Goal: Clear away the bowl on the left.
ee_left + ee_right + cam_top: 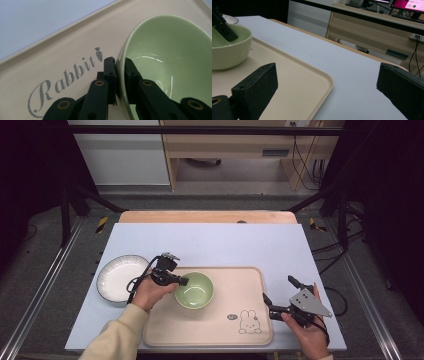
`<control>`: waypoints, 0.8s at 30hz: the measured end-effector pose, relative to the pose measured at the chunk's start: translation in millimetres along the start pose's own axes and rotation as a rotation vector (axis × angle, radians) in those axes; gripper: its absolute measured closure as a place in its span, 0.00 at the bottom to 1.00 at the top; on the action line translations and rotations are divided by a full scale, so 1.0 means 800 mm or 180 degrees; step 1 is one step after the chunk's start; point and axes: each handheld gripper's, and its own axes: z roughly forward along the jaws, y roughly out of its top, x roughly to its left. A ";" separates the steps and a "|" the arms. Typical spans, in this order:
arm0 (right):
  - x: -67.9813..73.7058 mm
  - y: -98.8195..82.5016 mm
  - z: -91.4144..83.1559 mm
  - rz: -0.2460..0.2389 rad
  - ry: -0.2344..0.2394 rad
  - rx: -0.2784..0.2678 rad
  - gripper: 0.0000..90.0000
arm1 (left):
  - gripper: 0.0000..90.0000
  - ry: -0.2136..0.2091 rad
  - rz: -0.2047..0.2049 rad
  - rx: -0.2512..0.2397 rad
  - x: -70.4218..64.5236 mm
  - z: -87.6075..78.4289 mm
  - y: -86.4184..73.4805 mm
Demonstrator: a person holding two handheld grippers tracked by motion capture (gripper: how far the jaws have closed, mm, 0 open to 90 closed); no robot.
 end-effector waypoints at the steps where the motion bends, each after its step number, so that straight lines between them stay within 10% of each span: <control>1: 0.000 0.000 0.000 -0.0001 -0.0001 0.0001 0.04 | 0.92 -0.0002 0.0003 0.0008 0.000 0.000 0.000; 24: 0.001 -0.001 0.001 -0.0003 0.0023 0.0023 0.04 | 0.89 0.0046 0.0307 -0.0116 -0.012 0.009 -0.007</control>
